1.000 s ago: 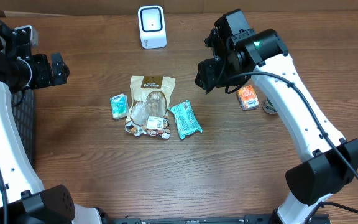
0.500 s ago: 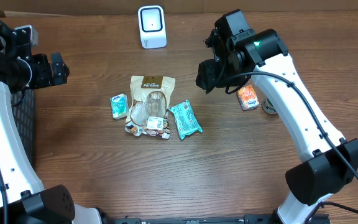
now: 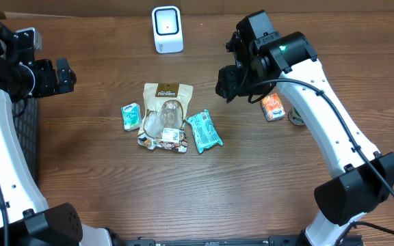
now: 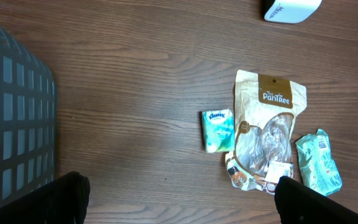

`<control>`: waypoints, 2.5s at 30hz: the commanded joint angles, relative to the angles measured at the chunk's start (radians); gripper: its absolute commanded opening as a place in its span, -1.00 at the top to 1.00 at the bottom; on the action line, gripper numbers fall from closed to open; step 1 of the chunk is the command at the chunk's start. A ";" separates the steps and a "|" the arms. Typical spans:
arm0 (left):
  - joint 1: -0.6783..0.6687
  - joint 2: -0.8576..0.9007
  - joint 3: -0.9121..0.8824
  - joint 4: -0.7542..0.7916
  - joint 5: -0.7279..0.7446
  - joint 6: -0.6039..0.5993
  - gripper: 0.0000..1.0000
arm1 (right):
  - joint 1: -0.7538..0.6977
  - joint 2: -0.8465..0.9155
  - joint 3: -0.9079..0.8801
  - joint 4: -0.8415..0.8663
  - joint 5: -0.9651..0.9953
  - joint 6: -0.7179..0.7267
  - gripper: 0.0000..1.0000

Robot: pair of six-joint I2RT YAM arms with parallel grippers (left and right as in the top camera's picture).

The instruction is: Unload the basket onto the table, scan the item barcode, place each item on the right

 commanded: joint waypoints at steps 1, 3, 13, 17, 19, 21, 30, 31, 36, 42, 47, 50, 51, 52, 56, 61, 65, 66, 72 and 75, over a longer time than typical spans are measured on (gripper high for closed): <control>-0.007 0.003 0.008 0.001 0.005 0.015 -0.99 | -0.003 -0.023 0.022 0.002 0.011 -0.008 -0.19; -0.007 0.003 0.008 0.001 0.005 0.015 -0.99 | -0.003 -0.023 0.022 0.002 0.011 -0.008 -0.19; -0.007 0.003 0.008 0.001 0.005 0.015 -0.99 | -0.003 -0.023 0.022 0.002 0.010 -0.008 -0.19; -0.007 0.003 0.008 0.001 0.005 0.015 -0.99 | -0.003 -0.023 0.022 -0.002 0.011 -0.008 -0.19; -0.007 0.003 0.008 0.001 0.005 0.015 -0.99 | -0.003 -0.023 0.022 -0.005 0.011 -0.008 -0.19; -0.007 0.003 0.008 0.001 0.005 0.015 -0.99 | -0.003 -0.023 0.022 -0.006 0.011 -0.008 -0.19; -0.007 0.003 0.008 0.001 0.005 0.015 -0.99 | -0.003 -0.023 0.022 -0.010 0.011 -0.008 -0.20; -0.007 0.003 0.008 0.001 0.005 0.015 -0.99 | -0.003 -0.023 0.022 -0.010 0.011 -0.008 -0.19; -0.007 0.003 0.008 0.001 0.005 0.015 -0.99 | -0.003 -0.023 0.022 -0.012 0.011 -0.008 -0.19; -0.007 0.003 0.008 0.001 0.005 0.015 -0.98 | -0.003 -0.023 0.022 -0.016 0.011 -0.008 -0.19; -0.007 0.003 0.008 0.001 0.005 0.015 -0.99 | -0.003 -0.023 0.022 -0.014 0.011 -0.008 -0.19; -0.007 0.003 0.008 0.001 0.005 0.015 -0.99 | -0.002 -0.023 0.022 -0.010 0.010 -0.007 -0.19; -0.007 0.003 0.008 0.001 0.005 0.015 -0.99 | -0.002 -0.023 0.022 -0.009 0.010 -0.003 -0.19; -0.007 0.003 0.008 0.001 0.005 0.015 -0.99 | -0.002 -0.023 0.022 -0.006 0.007 0.001 -0.19; -0.007 0.003 0.008 0.001 0.005 0.015 -0.99 | 0.000 0.008 0.022 0.003 -0.010 0.027 -0.19; -0.007 0.003 0.008 0.001 0.005 0.015 -0.99 | 0.012 0.108 0.022 0.013 -0.051 0.027 -0.21; -0.007 0.003 0.008 0.001 0.005 0.015 -0.99 | 0.014 0.186 0.021 -0.011 -0.050 0.026 -0.20; -0.007 0.003 0.008 0.001 0.005 0.015 -0.99 | 0.014 0.202 0.021 -0.024 -0.050 0.020 -0.21; -0.007 0.003 0.008 0.001 0.005 0.015 -0.99 | 0.012 0.240 -0.072 -0.035 -0.061 -0.034 -0.31; -0.007 0.003 0.008 0.001 0.005 0.015 -0.99 | 0.012 0.240 -0.137 -0.010 -0.089 -0.059 -0.35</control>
